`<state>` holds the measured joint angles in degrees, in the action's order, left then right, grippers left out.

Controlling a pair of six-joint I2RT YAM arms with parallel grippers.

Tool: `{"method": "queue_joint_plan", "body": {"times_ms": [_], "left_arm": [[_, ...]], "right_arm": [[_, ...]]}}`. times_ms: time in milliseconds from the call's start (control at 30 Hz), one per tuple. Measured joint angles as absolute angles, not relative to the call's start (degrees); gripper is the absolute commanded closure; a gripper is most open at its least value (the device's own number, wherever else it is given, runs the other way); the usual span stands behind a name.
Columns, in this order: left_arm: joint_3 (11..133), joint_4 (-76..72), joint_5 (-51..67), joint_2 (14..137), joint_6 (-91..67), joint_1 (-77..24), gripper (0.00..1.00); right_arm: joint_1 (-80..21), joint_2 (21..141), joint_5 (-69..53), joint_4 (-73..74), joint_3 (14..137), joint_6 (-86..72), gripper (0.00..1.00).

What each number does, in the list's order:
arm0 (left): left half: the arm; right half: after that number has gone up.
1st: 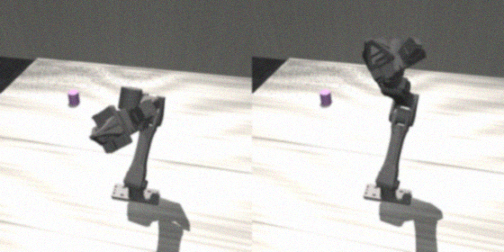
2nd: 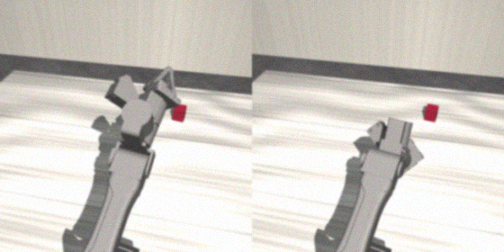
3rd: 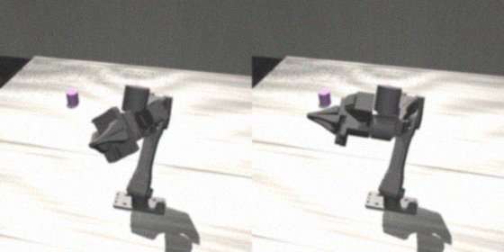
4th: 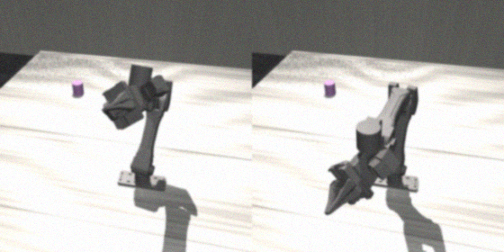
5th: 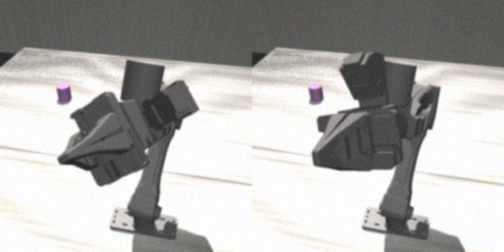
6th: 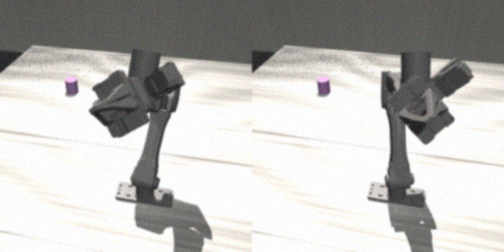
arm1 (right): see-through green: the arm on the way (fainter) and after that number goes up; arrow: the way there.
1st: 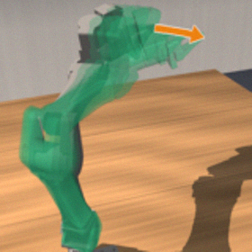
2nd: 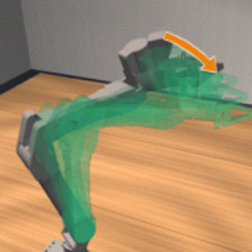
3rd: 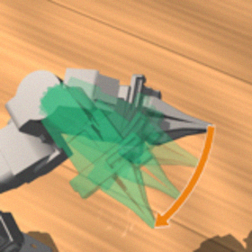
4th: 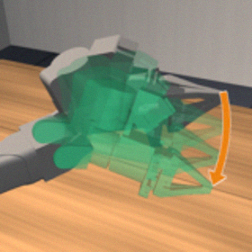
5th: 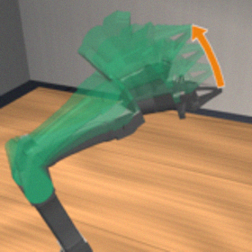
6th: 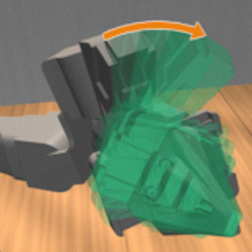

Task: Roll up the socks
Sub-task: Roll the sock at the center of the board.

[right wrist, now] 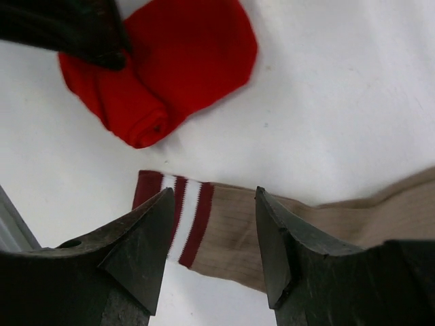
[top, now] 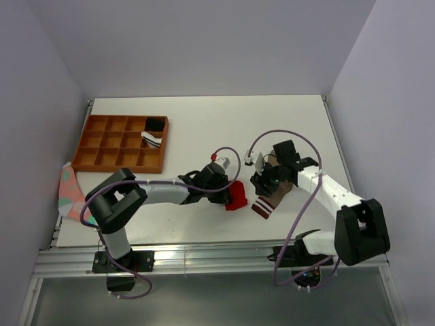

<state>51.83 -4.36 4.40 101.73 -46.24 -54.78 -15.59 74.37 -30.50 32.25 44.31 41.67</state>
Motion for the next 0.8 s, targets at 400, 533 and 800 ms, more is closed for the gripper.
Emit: {"method": "queue_joint_plan", "body": {"times_ms": [400, 533, 800], "left_arm": [[53.39, -3.92, 7.70, 103.35, -47.07, -54.72, 0.99], [53.39, -4.03, 7.99, 103.50, -47.53, -54.68, 1.00], [53.39, -4.78, 9.15, 103.90, -47.81, -54.68, 1.00]], "right_arm": [[-26.85, 62.96, -32.38, 29.17, 37.41, 48.38, 0.41], [-31.22, 62.92, -31.38, 28.88, 35.27, 49.30, 0.42], [-36.56, 62.26, -26.65, 24.29, 30.65, 50.33, 0.43]]}}
